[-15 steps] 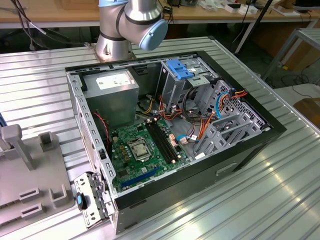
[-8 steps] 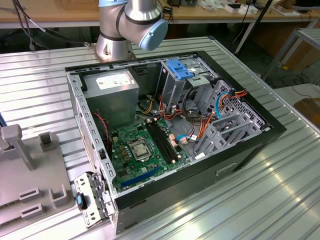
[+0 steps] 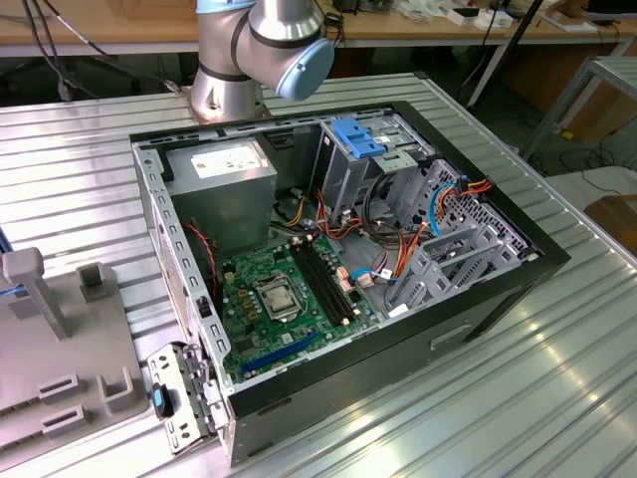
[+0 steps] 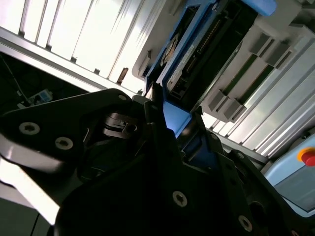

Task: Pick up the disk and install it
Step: 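Pick up the disk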

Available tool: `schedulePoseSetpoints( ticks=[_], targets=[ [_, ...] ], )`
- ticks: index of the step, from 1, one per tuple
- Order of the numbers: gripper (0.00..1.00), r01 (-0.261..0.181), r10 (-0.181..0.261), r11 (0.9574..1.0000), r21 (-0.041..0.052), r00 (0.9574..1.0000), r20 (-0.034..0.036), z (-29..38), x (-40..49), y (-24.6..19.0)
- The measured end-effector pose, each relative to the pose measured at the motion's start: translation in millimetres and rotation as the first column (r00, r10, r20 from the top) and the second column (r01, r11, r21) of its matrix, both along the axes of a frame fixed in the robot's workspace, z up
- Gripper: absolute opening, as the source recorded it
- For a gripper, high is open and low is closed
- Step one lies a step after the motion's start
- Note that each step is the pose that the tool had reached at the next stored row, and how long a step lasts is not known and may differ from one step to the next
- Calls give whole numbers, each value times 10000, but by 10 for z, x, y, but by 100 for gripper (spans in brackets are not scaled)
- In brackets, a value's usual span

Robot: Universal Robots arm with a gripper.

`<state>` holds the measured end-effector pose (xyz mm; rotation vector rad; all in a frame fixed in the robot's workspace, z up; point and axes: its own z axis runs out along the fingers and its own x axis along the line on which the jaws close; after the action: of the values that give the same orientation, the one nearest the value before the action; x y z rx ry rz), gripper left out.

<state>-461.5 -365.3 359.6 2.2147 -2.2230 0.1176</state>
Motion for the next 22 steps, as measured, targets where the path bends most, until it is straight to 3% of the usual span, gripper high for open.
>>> schedulePoseSetpoints(
  ticks=[22],
  targets=[
    [37,0,0,10000,0,10000,-1,319,0,0]
  ],
)
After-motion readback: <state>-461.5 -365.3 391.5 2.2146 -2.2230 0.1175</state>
